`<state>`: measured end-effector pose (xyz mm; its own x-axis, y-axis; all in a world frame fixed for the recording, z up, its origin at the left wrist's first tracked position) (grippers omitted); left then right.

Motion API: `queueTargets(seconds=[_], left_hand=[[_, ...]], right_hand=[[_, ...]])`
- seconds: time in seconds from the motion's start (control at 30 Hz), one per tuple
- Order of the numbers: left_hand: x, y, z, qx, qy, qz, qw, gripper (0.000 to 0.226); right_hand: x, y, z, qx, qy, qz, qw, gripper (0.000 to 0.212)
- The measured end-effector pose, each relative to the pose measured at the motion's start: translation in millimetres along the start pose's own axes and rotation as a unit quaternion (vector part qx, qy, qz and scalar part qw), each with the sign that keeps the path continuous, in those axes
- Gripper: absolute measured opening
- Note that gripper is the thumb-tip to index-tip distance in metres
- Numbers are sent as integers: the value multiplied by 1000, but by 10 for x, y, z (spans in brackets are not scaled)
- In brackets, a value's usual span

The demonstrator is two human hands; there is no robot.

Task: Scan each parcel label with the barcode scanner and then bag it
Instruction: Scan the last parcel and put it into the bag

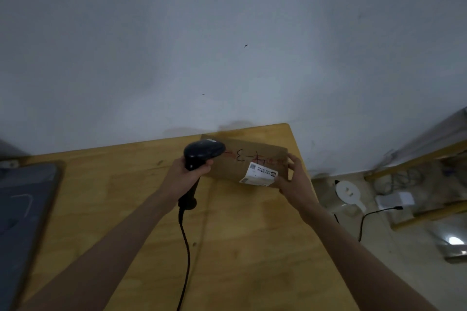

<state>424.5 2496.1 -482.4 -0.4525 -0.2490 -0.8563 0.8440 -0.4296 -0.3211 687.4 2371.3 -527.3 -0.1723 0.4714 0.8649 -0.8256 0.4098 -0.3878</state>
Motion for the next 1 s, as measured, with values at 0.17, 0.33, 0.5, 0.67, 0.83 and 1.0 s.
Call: queueTargets(seconds=[0.17,0.33,0.5,0.67,0.83,1.0], left_hand=[[-103,-245,766,-9,18,-6,1000,12],[-151,-543,1494,-19,35,-22,999,10],[-67,-944,2160,-23,32,-9,999,14],[264,-1408,2871,-32,17,23,999,13],[886,-1934,3550,-40,-4,15,999,11],[1656,-2509,4275,-46,-22,26,998,12]], right_hand=[[55,-61,589,15,3,4,1000,79],[315,-64,1203,26,-11,-36,999,59],[604,55,1849,40,-25,-106,993,47],[765,392,2627,66,-37,-121,990,42],[790,984,3417,99,-32,-144,984,43],[605,1679,4300,107,-13,-162,981,43]])
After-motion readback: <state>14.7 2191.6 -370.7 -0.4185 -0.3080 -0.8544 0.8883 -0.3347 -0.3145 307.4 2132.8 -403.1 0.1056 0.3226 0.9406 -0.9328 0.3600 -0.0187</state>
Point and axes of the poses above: each hand's wrist, its own z-axis away from the middle knuckle, its own y-axis out of the palm, x = y × z, the point moved 7 cm from there along -z, towards the middle knuckle, and after that the axes turned 3 degrees about -z, right-handed, at the moved point
